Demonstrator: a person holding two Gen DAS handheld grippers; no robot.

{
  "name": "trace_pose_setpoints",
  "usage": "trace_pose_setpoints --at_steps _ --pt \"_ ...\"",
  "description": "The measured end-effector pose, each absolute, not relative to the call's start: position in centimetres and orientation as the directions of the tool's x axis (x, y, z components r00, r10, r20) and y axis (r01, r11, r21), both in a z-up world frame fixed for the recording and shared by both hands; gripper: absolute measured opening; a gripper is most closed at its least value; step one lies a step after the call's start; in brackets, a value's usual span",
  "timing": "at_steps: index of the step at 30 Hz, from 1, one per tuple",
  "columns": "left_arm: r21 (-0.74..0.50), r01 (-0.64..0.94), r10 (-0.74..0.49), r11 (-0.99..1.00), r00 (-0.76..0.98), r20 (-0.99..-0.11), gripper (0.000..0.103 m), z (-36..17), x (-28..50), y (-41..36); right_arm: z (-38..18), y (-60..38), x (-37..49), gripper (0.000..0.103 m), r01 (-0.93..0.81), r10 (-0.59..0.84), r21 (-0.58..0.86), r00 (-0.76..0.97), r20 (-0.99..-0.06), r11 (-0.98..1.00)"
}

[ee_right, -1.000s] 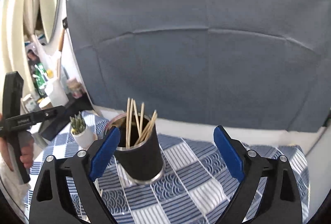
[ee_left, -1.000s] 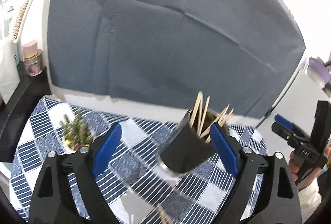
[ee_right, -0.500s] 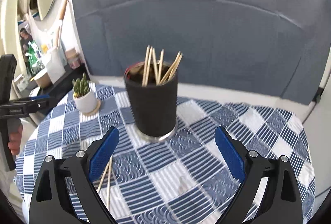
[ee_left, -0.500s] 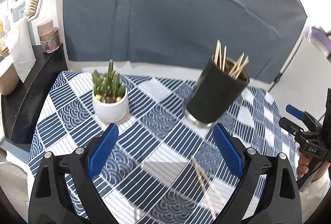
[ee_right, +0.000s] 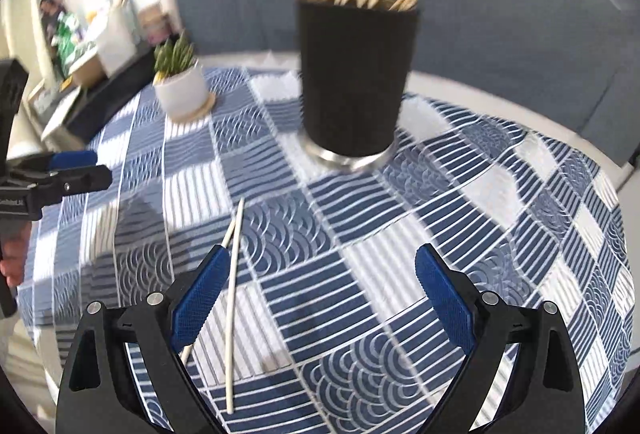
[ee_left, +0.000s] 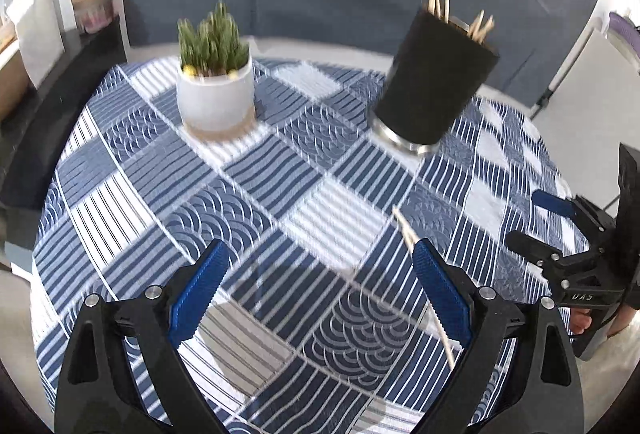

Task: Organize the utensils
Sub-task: 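Lower both open tools toward the last wooden sticks on the cloth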

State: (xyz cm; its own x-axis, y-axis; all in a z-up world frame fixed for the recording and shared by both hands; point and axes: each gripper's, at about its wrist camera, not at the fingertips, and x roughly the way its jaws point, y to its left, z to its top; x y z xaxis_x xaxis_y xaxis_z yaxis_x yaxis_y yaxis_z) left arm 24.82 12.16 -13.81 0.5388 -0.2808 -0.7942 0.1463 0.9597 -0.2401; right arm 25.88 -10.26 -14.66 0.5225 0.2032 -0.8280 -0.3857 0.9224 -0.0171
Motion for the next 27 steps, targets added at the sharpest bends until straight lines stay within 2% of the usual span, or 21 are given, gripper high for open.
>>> trace_pose_setpoints --at_steps 4,7,11,16,19,27 --pt "-0.266 0.130 -0.295 0.955 0.490 -0.820 0.091 -15.5 24.6 12.0 -17.2 -8.6 25.3 0.089 -0.444 0.189 -0.038 0.455 -0.870 0.895" --pt "-0.213 0.141 -0.254 0.967 0.462 -0.850 0.091 -16.6 24.6 11.2 -18.9 -8.0 25.3 0.089 -0.447 0.177 -0.031 0.416 -0.892 0.894" --pt "-0.211 0.176 -0.268 0.961 0.422 -0.866 0.091 -17.7 24.4 10.8 -20.4 -7.5 25.6 0.089 -0.462 0.149 -0.053 0.390 -0.908 0.885" --pt "-0.223 0.180 -0.277 0.958 0.392 -0.877 0.093 -19.1 23.9 10.2 -20.7 -7.7 27.1 0.090 -0.453 0.151 -0.039 0.376 -0.914 0.891" --pt "-0.160 0.189 -0.225 0.969 0.407 -0.885 0.094 -19.2 23.4 8.9 -20.9 -8.3 28.8 0.090 -0.451 0.171 0.011 0.316 -0.933 0.892" --pt "-0.139 0.256 -0.231 0.957 0.377 -0.897 0.094 -18.8 22.4 4.0 -21.0 -9.4 32.7 0.088 -0.410 0.106 -0.005 0.248 -0.963 0.912"
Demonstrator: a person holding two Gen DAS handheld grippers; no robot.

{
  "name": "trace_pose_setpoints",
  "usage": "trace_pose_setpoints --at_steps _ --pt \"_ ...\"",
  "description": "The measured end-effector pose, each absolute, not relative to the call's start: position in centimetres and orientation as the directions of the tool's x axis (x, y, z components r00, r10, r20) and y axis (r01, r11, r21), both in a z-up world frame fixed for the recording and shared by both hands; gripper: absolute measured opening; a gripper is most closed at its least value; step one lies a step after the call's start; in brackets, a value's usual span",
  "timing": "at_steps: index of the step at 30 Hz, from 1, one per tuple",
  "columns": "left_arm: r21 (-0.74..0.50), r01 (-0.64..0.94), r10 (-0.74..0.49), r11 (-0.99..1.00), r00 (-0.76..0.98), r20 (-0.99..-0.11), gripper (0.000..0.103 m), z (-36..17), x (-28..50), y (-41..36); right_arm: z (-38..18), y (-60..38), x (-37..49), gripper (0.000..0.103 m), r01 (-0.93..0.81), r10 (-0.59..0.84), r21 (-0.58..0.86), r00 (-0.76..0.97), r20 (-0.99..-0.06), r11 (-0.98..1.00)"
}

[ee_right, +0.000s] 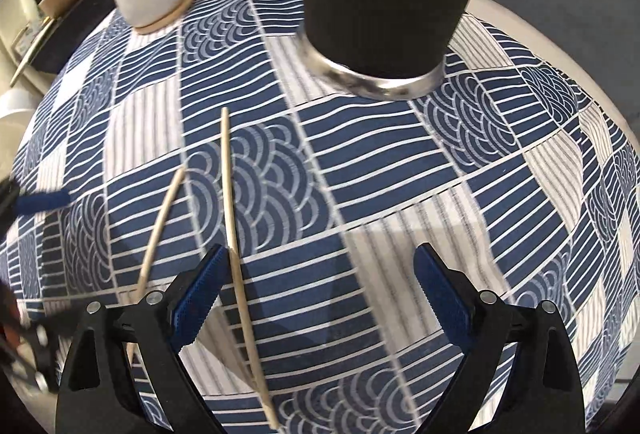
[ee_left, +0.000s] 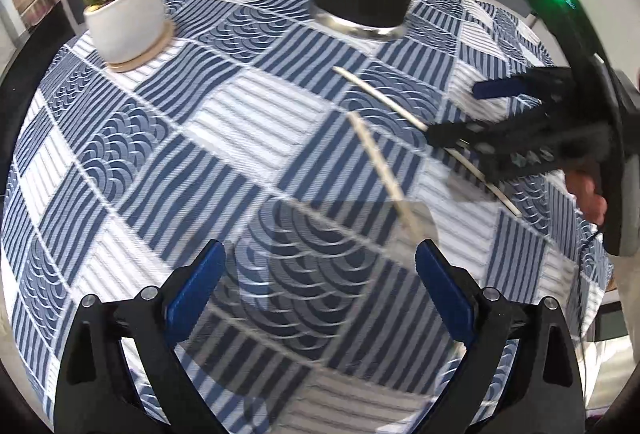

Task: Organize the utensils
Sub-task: 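Lower both open tools toward the last wooden sticks on the cloth, then close the left tool on one wooden stick while the right tool grasps another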

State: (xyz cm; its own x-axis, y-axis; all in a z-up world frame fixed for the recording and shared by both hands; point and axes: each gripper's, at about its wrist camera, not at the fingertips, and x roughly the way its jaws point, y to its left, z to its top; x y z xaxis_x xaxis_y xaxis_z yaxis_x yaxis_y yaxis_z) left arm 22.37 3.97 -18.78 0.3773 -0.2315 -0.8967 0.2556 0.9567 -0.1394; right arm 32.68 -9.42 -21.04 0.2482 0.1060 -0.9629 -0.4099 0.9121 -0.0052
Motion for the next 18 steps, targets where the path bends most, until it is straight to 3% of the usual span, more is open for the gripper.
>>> trace_pose_setpoints --at_steps 2,5,14,15,18 --pt "-0.121 0.271 -0.219 0.955 0.366 -0.905 0.094 -18.9 22.3 2.7 -21.0 -9.6 33.4 0.087 -0.401 0.098 -0.002 0.230 -0.968 0.916" --pt "-0.057 0.286 -0.166 0.957 0.372 -0.913 0.094 -19.1 22.1 0.8 -20.7 -9.7 34.5 0.074 -0.396 0.099 0.002 0.224 -0.970 0.918" --pt "0.006 0.136 -0.044 0.991 0.357 -0.933 0.098 -19.8 23.4 0.4 -20.0 -10.6 35.3 0.022 -0.324 0.063 -0.011 0.218 -0.974 0.946" --pt "0.001 0.100 -0.037 0.995 0.368 -0.929 0.095 -19.7 23.4 0.9 -20.0 -11.2 35.3 0.013 -0.287 0.053 -0.013 0.219 -0.974 0.958" --pt "-0.003 -0.010 0.001 1.000 0.396 -0.918 0.070 -19.2 23.3 2.5 -19.9 -13.0 34.5 0.011 -0.201 0.092 0.050 0.207 -0.974 0.978"
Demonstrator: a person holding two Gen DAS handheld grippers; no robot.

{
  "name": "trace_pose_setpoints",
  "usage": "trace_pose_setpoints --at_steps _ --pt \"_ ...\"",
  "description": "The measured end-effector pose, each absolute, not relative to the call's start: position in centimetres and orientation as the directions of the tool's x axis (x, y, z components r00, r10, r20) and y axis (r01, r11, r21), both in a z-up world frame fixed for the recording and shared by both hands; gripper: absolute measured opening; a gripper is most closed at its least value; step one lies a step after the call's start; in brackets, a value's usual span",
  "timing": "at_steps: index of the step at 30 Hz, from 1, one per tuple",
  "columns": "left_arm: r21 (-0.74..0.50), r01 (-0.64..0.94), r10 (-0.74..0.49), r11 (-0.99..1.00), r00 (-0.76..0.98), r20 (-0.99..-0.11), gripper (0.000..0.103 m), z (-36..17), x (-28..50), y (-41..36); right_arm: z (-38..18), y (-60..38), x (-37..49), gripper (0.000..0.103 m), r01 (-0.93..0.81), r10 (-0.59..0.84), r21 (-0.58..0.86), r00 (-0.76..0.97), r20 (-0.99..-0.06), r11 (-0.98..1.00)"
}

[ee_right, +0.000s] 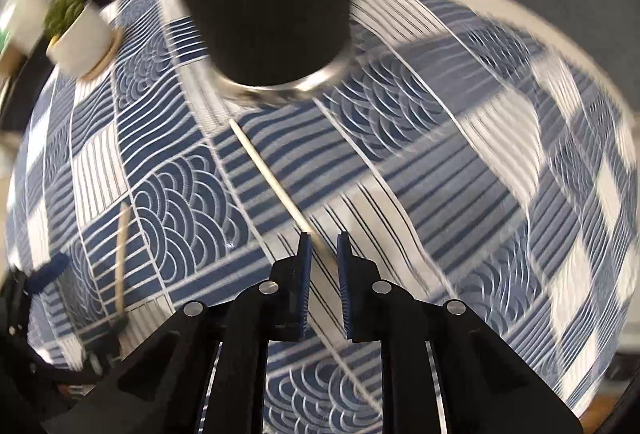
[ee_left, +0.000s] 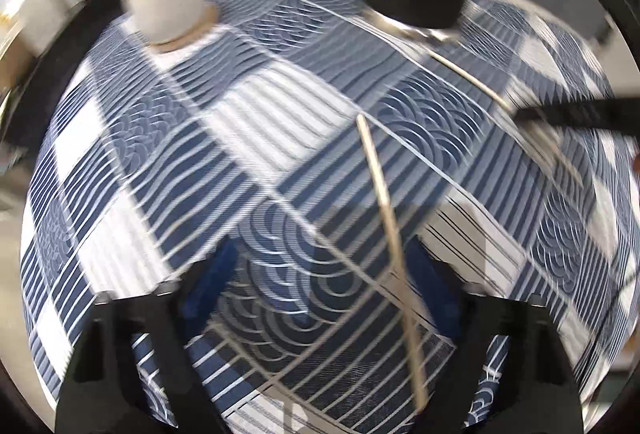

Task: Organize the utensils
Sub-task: 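Close the left tool on one wooden stick while the right tool grasps another, then lift both held sticks upright and carry them over the black cup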

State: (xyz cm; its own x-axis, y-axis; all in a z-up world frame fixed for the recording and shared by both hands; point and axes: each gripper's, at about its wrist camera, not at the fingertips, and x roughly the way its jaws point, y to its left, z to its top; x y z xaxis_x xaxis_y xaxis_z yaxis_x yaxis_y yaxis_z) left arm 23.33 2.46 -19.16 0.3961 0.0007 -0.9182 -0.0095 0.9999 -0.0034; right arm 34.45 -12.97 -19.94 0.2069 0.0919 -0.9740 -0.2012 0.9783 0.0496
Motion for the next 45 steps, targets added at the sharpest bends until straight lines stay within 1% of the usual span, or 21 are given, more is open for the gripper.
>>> trace_pose_setpoints --at_steps 1,3,4,6,8,9,11,16,19,21,25,32,34,37,42,45 --pt "-0.007 -0.010 -0.002 1.000 0.391 -0.920 0.052 -18.9 23.4 2.7 -20.0 -13.4 34.2 0.010 -0.186 0.112 0.073 0.208 -0.972 0.980" --pt "-0.012 0.015 -0.017 1.000 0.380 -0.925 0.029 -18.6 23.8 3.0 -20.0 -14.8 33.7 0.008 -0.137 0.173 0.148 0.189 -0.967 0.979" --pt "-0.014 0.023 -0.021 1.000 0.373 -0.928 0.022 -18.6 23.9 3.2 -20.0 -15.2 33.6 0.007 -0.127 0.192 0.171 0.183 -0.964 0.977" --pt "-0.024 0.028 -0.032 0.999 0.349 -0.937 0.013 -18.5 24.0 3.7 -20.1 -16.2 33.3 0.006 -0.110 0.245 0.229 0.168 -0.955 0.967" --pt "-0.037 0.027 -0.044 0.999 0.331 -0.942 0.009 -18.6 24.1 4.3 -20.2 -17.1 33.2 0.005 -0.095 0.266 0.254 0.167 -0.949 0.963" --pt "-0.024 0.032 -0.034 0.999 0.329 -0.944 0.005 -18.5 24.2 4.5 -20.1 -17.7 33.0 0.005 -0.073 0.270 0.261 0.173 -0.947 0.963" --pt "-0.036 0.025 -0.042 0.999 0.324 -0.945 0.005 -18.5 24.5 4.3 -20.1 -18.9 32.3 0.004 -0.023 0.284 0.284 0.181 -0.942 0.958" --pt "-0.161 -0.033 -0.144 0.986 0.291 -0.946 0.005 -18.4 24.8 6.3 -19.6 -21.8 31.8 0.004 0.016 0.320 0.330 0.204 -0.925 0.944" --pt "-0.172 -0.038 -0.151 0.984 0.319 -0.936 0.005 -17.7 24.7 7.2 -18.2 -22.6 31.0 0.004 0.008 0.341 0.352 0.228 -0.912 0.936" --pt "-0.198 -0.064 -0.166 0.978 0.332 -0.929 0.005 -17.2 24.6 8.5 -17.1 -23.4 30.6 0.004 0.003 0.318 0.328 0.240 -0.917 0.945" --pt "-0.242 -0.078 -0.203 0.967 0.338 -0.919 0.005 -16.4 24.2 9.9 -14.9 -23.4 30.1 0.004 0.020 0.308 0.325 0.274 -0.911 0.945" --pt "-0.236 -0.011 -0.213 0.972 0.388 -0.897 0.005 -13.4 24.1 10.5 -10.0 -22.9 28.2 0.004 0.022 0.310 0.341 0.361 -0.879 0.940" --pt "-0.255 0.002 -0.234 0.967 0.406 -0.883 0.005 -12.3 24.5 10.8 -8.6 -22.5 28.0 0.004 0.010 0.317 0.349 0.395 -0.862 0.937" --pt "-0.236 0.035 -0.227 0.971 0.447 -0.865 0.005 -10.3 25.0 11.0 -6.2 -21.5 27.9 0.004 -0.017 0.307 0.335 0.445 -0.841 0.942" --pt "-0.245 0.059 -0.241 0.968 0.503 -0.830 0.005 -7.2 26.5 11.7 -2.8 -20.7 28.3 0.004 -0.040 0.310 0.336 0.500 -0.808 0.941" --pt "-0.253 0.076 -0.252 0.965 0.546 -0.799 0.005 -5.0 27.7 11.6 -0.7 -20.4 28.6 0.004 -0.064 0.339 0.365 0.539 -0.771 0.929"
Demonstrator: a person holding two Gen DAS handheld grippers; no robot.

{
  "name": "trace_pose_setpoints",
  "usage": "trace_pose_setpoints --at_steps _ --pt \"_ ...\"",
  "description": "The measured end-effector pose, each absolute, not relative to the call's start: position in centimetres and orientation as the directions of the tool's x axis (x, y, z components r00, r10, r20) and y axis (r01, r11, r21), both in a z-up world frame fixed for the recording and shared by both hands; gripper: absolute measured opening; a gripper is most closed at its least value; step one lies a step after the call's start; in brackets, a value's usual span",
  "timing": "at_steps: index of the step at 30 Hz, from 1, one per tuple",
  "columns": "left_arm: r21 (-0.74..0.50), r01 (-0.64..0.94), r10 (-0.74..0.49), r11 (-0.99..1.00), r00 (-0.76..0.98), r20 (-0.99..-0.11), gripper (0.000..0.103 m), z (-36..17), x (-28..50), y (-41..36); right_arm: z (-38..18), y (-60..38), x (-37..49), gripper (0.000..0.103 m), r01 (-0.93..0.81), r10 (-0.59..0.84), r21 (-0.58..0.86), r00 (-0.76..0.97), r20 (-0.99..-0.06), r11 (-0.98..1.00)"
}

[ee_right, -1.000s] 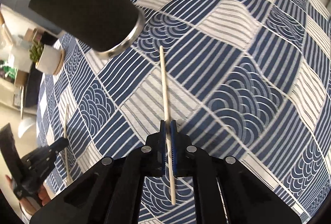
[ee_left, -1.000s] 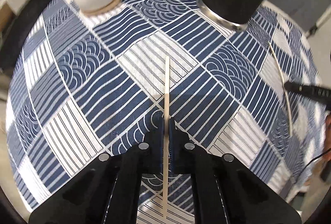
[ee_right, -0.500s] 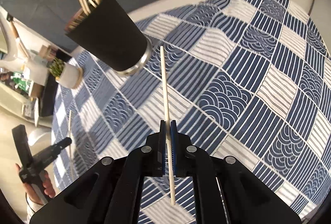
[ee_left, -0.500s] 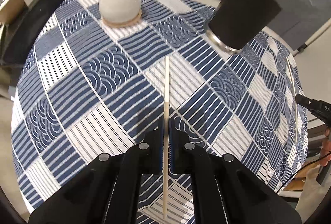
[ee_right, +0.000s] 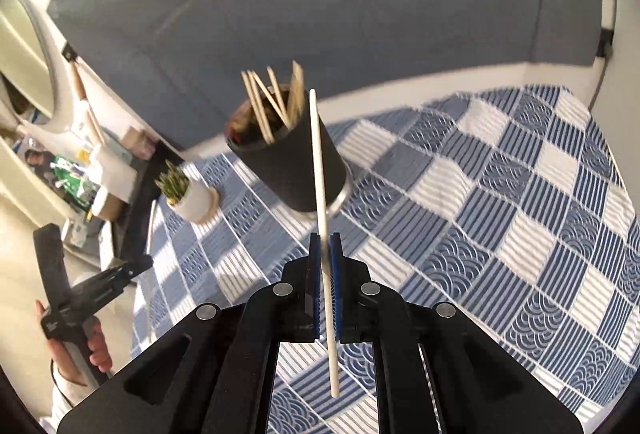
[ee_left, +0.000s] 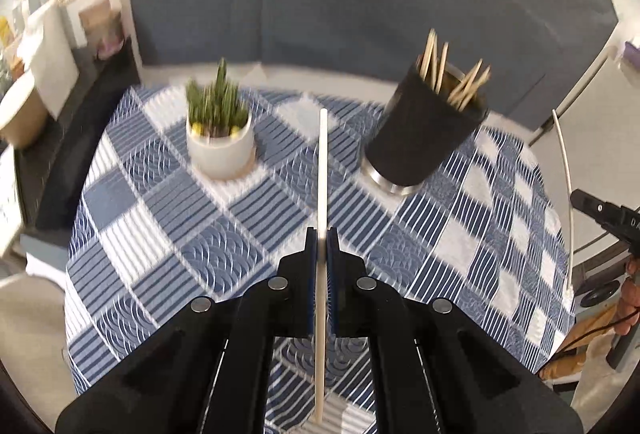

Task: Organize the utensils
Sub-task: 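Lift both held sticks upright and carry them over the black cup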

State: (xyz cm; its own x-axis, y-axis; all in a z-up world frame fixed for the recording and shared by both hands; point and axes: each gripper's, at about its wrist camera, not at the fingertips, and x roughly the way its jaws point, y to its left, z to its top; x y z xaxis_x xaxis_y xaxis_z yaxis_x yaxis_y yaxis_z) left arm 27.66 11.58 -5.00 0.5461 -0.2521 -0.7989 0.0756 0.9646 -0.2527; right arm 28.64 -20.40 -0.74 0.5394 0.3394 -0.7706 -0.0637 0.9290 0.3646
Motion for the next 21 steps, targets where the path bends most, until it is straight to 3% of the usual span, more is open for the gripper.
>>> trace_pose_setpoints --at_steps 15,21 --pt "-0.279 0.147 -0.302 0.949 0.683 -0.666 0.005 3.2 35.0 6.7 3.8 -19.4 36.1 0.004 -0.228 0.536 0.508 0.578 -0.615 0.830" --pt "-0.388 0.238 -0.431 0.891 0.715 -0.550 0.005 4.8 38.1 4.1 2.9 -20.0 40.4 0.004 -0.303 0.617 0.568 0.596 -0.514 0.765"
